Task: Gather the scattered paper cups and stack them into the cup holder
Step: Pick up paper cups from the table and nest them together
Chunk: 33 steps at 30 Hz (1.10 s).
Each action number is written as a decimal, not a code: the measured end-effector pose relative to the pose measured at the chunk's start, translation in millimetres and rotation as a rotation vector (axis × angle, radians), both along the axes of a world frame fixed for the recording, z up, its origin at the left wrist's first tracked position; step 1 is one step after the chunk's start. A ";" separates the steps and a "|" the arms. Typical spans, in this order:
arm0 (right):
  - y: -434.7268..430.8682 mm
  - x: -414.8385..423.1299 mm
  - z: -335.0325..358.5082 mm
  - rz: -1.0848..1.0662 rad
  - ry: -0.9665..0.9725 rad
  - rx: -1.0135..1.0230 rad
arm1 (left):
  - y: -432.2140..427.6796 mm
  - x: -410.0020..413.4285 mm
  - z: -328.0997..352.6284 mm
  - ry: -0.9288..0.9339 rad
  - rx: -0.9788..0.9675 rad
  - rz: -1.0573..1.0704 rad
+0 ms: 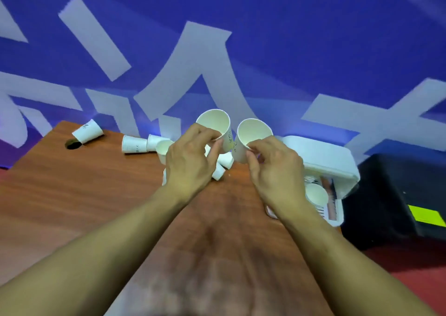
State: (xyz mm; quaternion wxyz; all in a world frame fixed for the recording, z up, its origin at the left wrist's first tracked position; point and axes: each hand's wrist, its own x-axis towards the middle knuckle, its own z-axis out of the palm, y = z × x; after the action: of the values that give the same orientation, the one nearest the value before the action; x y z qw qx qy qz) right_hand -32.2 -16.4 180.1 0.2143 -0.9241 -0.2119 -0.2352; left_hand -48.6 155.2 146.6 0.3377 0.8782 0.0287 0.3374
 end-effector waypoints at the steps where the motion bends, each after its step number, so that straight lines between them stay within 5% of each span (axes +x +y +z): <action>1: -23.7 -3.0 2.4 -0.027 -0.006 0.009 | -21.3 0.9 4.0 0.004 0.023 -0.035; 13: -204.6 -2.1 -21.8 -0.290 0.142 0.023 | -183.5 29.1 -13.0 0.105 0.201 -0.313; 33: -247.0 49.7 -123.8 -0.314 0.334 0.123 | -226.3 66.9 -83.7 0.225 0.214 -0.274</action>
State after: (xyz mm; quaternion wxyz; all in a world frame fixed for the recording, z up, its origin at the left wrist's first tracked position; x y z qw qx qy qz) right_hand 17.5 -263.4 56.4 0.2628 -0.9570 -0.0126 -0.1220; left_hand 18.2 -71.0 62.9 0.2801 0.9369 -0.0896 0.1891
